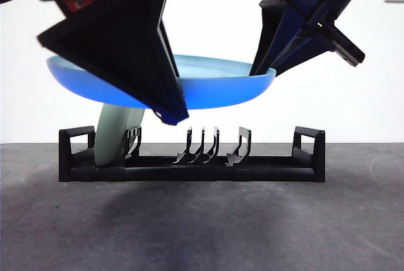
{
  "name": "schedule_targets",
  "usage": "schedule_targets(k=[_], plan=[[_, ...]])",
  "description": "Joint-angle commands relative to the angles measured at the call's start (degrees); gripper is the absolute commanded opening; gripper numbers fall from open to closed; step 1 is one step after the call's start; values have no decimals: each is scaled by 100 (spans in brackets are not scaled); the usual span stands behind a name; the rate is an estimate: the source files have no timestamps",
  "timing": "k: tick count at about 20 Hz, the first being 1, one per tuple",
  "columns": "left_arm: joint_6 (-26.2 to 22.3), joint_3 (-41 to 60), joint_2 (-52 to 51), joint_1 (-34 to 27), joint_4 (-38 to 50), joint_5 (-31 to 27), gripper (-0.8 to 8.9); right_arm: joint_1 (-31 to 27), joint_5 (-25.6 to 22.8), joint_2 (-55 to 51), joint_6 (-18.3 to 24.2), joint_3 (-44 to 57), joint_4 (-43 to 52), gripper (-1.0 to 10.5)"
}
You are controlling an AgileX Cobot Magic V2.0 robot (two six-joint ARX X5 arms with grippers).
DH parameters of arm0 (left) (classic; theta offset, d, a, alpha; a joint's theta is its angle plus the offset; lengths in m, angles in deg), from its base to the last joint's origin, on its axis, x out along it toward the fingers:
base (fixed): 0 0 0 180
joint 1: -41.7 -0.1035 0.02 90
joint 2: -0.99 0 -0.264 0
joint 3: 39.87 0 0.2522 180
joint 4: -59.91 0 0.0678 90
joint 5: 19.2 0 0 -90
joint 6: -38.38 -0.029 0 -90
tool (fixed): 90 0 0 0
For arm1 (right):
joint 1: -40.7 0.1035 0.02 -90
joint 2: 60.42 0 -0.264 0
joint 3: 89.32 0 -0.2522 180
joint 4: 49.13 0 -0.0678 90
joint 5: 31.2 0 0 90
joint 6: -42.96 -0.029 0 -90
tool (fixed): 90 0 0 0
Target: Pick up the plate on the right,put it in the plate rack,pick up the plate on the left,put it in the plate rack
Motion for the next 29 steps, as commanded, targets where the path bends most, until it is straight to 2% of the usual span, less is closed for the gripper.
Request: schedule_targets(k=[1,5,7,8,12,14,17,20,24,29], plan=[[79,-2,20,7,7,-79,-9,2,50,-63,17,22,46,-16],[85,-2,20,7,17,-70,-9,-37,39,-160,109,22,52,47],[83,-2,20,7,103,-70,-9,-131,15,-330,129,22,85,269],[85,-2,20,7,175,-61,-9,-197,7,-435,140,22,114,343],[109,-2,20,4,702,-35,-9,-704,-66,-1165,144,22,435,351],[326,-2,20,-52,1145,79,-9,-935,-592,-1661,166,22,632,348],[907,-2,20,-529,2179,1154,-9,-1237,-1443,-2422,181,22,769,346],[1624,-2,22,-1163,3213,2037,-9,-1401,-1790,-2997,208,22,761,345],[2699,-2,72,-2033,4463,3021,-9,-1427,-1926,-3512,205,22,765,344],[3475,-15,297,-2682,5302,3471,-9,-1427,-1923,-3681,205,22,765,344]])
